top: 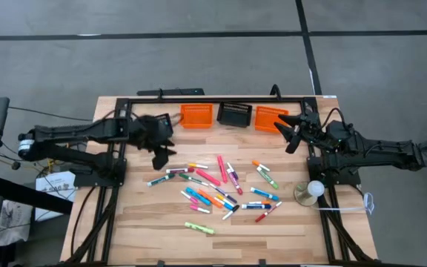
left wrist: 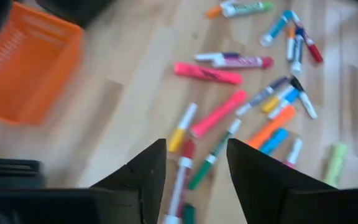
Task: Pick & Place Markers
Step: Put the large green marker pen into the left orange bin
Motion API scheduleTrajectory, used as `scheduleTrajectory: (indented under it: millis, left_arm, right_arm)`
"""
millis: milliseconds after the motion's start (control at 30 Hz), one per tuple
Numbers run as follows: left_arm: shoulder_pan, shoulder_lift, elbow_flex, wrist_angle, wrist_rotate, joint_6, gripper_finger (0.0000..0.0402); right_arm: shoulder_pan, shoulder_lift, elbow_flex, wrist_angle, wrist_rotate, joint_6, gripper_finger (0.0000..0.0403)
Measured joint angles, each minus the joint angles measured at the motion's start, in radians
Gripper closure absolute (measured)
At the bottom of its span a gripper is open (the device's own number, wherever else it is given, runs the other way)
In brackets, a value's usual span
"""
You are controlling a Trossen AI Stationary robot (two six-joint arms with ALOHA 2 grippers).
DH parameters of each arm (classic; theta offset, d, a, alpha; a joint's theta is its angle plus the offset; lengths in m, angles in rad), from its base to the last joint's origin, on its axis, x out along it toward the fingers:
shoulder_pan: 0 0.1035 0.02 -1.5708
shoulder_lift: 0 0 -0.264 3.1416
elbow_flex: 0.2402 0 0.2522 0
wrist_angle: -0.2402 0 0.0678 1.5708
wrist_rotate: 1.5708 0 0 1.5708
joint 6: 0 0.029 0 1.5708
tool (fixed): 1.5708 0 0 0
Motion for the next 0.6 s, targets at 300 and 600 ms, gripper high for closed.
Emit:
scheduleTrajectory:
  millis: [300,600]
  left_arm:
    - [-0.191,0.111,0.000,-0.010,-0.044,-0.162,0.0234]
    - [-0.265,0.176,0.000,-0.039,-0.076,-0.329,0.0234]
  right_arm:
    - [0.000,0.000,0.000,0.000,0.000,0.000,0.0221]
    - [0.000,0.000,0.000,0.000,0.000,0.000,0.0221]
